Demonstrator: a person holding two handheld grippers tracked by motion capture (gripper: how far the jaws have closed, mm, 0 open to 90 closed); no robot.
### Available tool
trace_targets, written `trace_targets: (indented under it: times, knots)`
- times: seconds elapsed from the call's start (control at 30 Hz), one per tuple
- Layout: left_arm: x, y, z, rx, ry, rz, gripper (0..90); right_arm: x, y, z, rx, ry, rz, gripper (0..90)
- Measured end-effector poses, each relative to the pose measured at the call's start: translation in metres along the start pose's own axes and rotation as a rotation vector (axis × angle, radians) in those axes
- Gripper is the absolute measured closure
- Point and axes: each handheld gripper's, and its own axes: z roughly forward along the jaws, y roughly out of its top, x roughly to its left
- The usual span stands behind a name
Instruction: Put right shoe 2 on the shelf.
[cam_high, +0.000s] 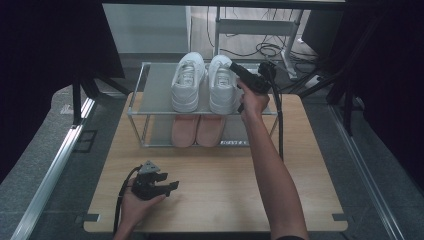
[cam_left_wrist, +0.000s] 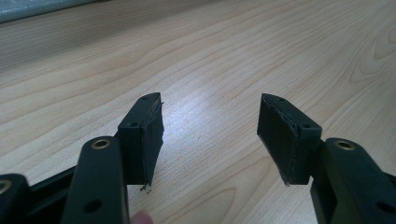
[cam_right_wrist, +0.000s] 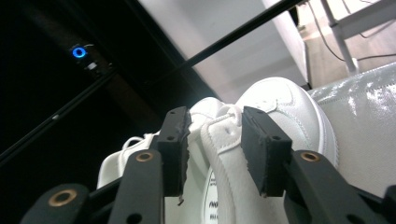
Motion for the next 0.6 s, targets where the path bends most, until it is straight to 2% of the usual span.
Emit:
trace_targets:
  times: [0.07, 0.1, 0.13, 0.23, 0.3, 0.33, 0.4, 0.47, 0.6]
  knots:
    - [-0.001, 0.0, 0.0, 0.001, 0.0, 0.002, 41.4, -0.002, 0.001, -0.012, 0.006, 0.017, -0.032, 69.1]
    - [-0.001, 0.0, 0.0, 0.001, 0.0, 0.002, 41.4, -0.002, 0.001, -0.012, 0.006, 0.017, -0.032, 69.1]
    - [-0.001, 0.0, 0.0, 0.002, -0.001, 0.011, 41.4, -0.003, 0.0, -0.02, 0.014, 0.02, -0.06, 73.3]
    - [-0.001, 0.001, 0.0, 0.003, 0.0, 0.012, 41.4, -0.005, 0.0, -0.027, 0.016, 0.016, -0.091, 77.5]
    - [-0.001, 0.001, 0.001, 0.007, 0.002, 0.015, 41.4, -0.009, -0.002, -0.037, 0.04, 0.006, -0.123, 81.5]
    - [-0.001, 0.001, 0.001, 0.007, 0.002, 0.015, 41.4, -0.009, -0.002, -0.037, 0.04, 0.006, -0.123, 81.5]
    - [-0.002, 0.001, 0.001, 0.009, 0.003, 0.018, 41.4, -0.014, -0.007, -0.044, 0.08, -0.01, -0.154, 84.5]
    - [-0.002, 0.001, 0.002, 0.009, 0.003, 0.017, 41.4, -0.018, -0.012, -0.047, 0.098, -0.017, -0.172, 86.1]
    - [-0.002, 0.001, 0.002, 0.012, 0.005, 0.015, 41.4, -0.025, -0.021, -0.052, 0.123, -0.02, -0.19, 89.0]
